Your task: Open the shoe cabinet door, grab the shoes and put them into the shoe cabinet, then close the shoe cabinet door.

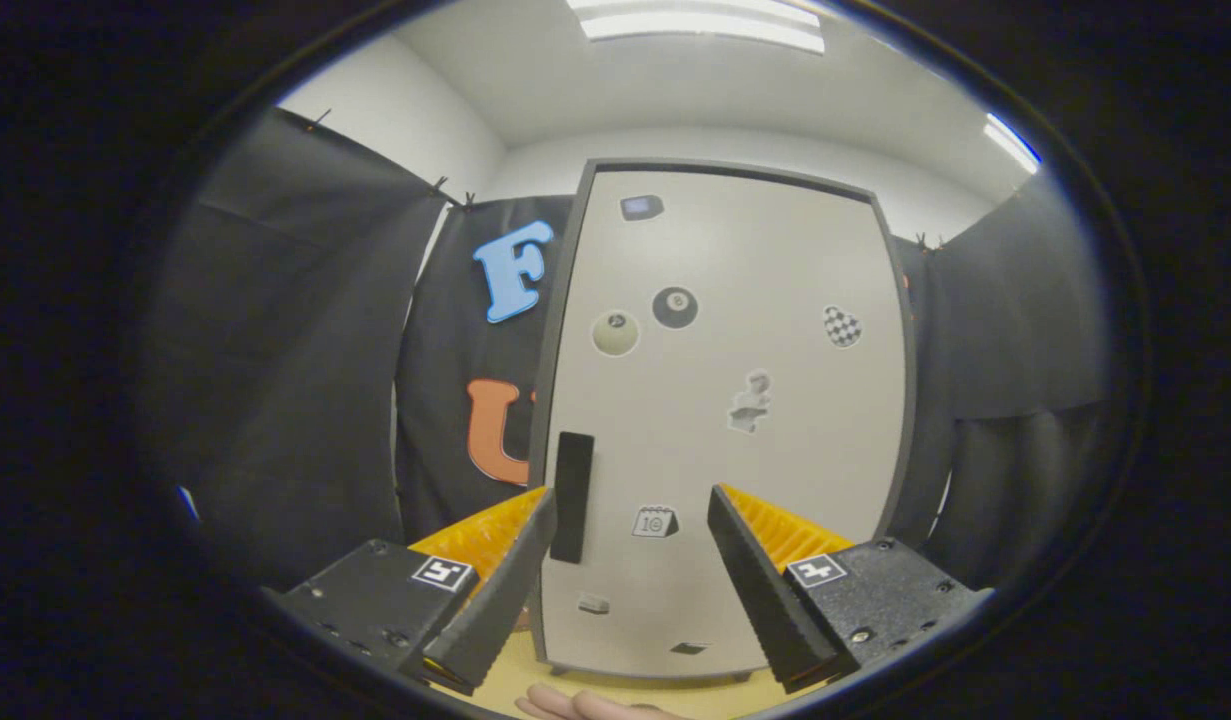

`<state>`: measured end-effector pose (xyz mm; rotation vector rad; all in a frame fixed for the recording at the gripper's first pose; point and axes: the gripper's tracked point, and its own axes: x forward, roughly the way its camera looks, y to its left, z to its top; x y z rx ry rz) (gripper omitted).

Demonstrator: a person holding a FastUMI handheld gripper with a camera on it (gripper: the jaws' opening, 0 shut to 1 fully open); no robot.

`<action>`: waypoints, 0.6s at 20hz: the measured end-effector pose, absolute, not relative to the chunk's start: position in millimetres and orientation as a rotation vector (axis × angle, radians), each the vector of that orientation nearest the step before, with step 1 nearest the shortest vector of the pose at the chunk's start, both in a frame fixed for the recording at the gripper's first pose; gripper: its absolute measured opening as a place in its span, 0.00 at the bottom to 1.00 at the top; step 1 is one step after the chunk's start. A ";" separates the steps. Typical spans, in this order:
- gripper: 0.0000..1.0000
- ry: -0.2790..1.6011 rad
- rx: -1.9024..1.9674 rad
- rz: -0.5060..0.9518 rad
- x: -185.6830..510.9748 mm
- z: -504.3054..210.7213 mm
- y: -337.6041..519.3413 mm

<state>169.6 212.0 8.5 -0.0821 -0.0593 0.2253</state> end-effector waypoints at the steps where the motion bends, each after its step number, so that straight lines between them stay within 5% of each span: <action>1: 0.99 -0.070 -0.091 0.217 183.8 7.9 219.3; 8: 0.98 0.004 -0.108 0.140 246.1 -12.9 240.4; 12: 0.81 0.057 -0.089 0.127 260.5 -19.6 251.1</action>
